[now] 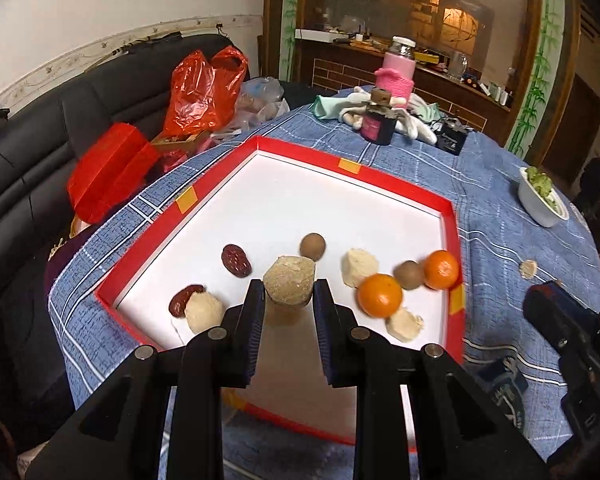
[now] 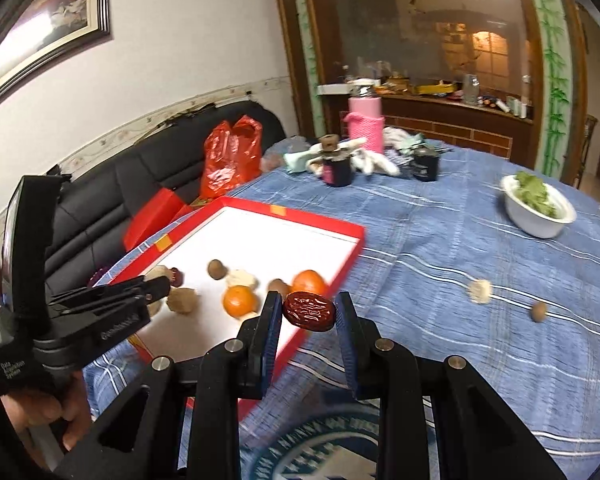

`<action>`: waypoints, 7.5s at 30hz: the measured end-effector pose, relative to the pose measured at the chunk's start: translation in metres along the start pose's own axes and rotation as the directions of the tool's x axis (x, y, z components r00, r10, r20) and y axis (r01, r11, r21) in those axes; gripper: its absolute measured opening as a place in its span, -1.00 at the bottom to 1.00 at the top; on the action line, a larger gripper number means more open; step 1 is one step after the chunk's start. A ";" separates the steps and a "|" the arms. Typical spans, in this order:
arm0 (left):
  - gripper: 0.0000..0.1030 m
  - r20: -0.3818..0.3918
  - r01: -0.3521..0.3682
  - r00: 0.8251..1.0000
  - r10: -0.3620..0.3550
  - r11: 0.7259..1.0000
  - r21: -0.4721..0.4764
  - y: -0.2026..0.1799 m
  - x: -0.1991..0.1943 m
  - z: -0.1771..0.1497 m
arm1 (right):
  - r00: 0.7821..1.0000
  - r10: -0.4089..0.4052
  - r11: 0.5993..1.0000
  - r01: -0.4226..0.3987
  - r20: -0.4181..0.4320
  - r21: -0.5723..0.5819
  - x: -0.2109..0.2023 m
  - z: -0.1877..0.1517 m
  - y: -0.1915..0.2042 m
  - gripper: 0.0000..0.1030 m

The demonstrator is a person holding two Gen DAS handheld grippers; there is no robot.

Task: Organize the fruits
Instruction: 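Carry the date and beige piece over the white tray with both tools, then open both tools to drop the date and beige piece into the tray, then move both open tools back to the remaining items on the tablecloth, then grasp a brown longan with the right tool while the left tool grasps a beige piece, then carry the longan and beige piece over the white tray with both tools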

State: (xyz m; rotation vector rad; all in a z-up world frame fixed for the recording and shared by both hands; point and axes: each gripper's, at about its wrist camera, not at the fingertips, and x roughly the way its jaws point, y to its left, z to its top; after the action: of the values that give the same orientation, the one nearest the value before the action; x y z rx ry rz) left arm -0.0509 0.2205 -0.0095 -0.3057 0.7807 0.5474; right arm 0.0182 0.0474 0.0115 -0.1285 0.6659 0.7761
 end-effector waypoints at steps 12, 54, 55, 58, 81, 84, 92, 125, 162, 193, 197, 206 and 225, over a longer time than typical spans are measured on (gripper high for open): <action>-0.57 -0.044 -0.003 0.999 0.003 1.000 -0.013 0.013 0.026 0.012 | 0.997 0.046 0.999 -0.047 -0.065 -0.020 0.057 0.017 0.031 -0.47; -0.56 -0.095 -0.038 0.995 0.034 0.998 -0.041 0.026 0.051 0.028 | 0.991 0.009 1.000 -0.009 -0.137 0.001 0.113 0.030 0.034 -0.46; -0.56 -0.093 -0.038 0.995 0.034 0.998 -0.043 0.026 0.050 0.028 | 0.990 0.007 1.000 -0.007 -0.138 -0.002 0.114 0.030 0.035 -0.46; -0.56 -0.089 -0.039 0.995 0.036 0.999 -0.036 0.025 0.049 0.029 | 0.990 0.009 1.000 -0.009 -0.138 -0.001 0.114 0.029 0.035 -0.46; 0.36 0.017 0.186 0.982 -0.187 0.979 0.080 -0.071 -0.008 0.020 | 0.980 -0.195 0.963 0.200 -0.041 0.180 0.016 -0.002 -0.112 0.10; 0.36 -0.013 0.236 0.971 -0.237 0.957 0.167 -0.114 -0.006 0.012 | 0.955 -0.277 0.917 0.295 -0.106 0.268 0.015 -0.019 -0.175 0.11; 0.35 -0.079 0.285 0.958 -0.274 0.923 0.259 -0.180 0.012 0.008 | 0.950 -0.268 0.902 0.306 -0.162 0.305 0.026 -0.027 -0.232 0.05; 0.00 -0.132 0.268 0.963 -0.236 0.896 0.355 -0.289 0.081 -0.007 | 0.957 -0.271 0.887 0.290 -0.103 0.359 -0.013 -0.046 -0.240 -0.56; -0.55 -0.047 0.263 0.964 -0.261 0.918 0.297 -0.184 -0.013 -0.028 | 0.954 -0.282 0.924 0.298 -0.100 0.239 -0.030 -0.054 -0.159 -0.56; -0.54 0.028 0.117 0.992 -0.120 0.990 0.074 -0.038 -0.034 -0.019 | 0.995 -0.097 0.995 0.097 -0.029 -0.002 -0.006 -0.010 -0.005 -0.58; -0.54 0.035 0.085 0.996 -0.087 0.995 0.047 -0.022 -0.033 -0.015 | 0.997 -0.062 0.998 0.061 -0.035 -0.027 0.005 -0.004 0.012 -0.58; -0.54 0.027 0.021 0.999 -0.021 1.000 0.004 0.006 -0.024 -0.010 | 0.998 0.001 0.998 -0.005 -0.062 -0.067 0.032 0.007 0.045 -0.58; -0.54 -0.014 0.004 1.000 -0.004 1.000 -0.003 0.017 -0.003 -0.001 | 0.991 0.002 0.997 -0.012 -0.132 -0.078 0.072 0.013 0.055 -0.58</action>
State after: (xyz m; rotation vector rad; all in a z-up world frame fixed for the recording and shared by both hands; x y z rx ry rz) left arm -0.0626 0.2329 -0.0090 -0.3144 0.7925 0.5429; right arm 0.0249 0.1354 -0.0143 -0.2507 0.7617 0.8054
